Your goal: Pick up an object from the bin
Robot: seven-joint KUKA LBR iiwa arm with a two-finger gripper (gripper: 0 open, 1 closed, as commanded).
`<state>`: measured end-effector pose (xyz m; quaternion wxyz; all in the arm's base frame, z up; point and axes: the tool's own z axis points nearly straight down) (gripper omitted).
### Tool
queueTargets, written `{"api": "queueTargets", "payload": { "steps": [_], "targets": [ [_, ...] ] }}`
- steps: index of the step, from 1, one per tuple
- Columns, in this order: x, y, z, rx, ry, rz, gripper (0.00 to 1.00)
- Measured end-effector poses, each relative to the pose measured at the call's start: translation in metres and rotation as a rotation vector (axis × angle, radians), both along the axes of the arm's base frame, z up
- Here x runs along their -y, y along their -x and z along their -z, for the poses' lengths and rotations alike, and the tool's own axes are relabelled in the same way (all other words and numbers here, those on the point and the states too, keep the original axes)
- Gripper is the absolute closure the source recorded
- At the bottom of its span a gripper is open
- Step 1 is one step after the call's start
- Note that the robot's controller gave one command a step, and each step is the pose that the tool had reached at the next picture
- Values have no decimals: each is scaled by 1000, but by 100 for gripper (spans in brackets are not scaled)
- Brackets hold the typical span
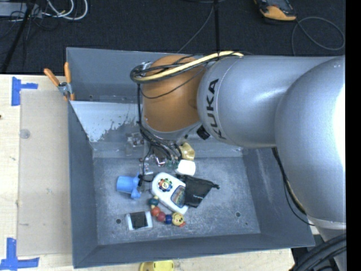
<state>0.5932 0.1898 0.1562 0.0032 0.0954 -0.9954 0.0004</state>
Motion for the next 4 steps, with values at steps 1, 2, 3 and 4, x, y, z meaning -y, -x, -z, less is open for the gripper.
{"api": "queueTargets", "payload": {
  "steps": [1, 2, 3, 4],
  "targets": [
    [2, -10, 42, 2, -1, 31, 0],
    [9, -5, 83, 8, -4, 30, 0],
    [10, -8, 96, 8, -5, 34, 100],
    [10, -8, 96, 8, -5, 35, 100]
  ]
}}
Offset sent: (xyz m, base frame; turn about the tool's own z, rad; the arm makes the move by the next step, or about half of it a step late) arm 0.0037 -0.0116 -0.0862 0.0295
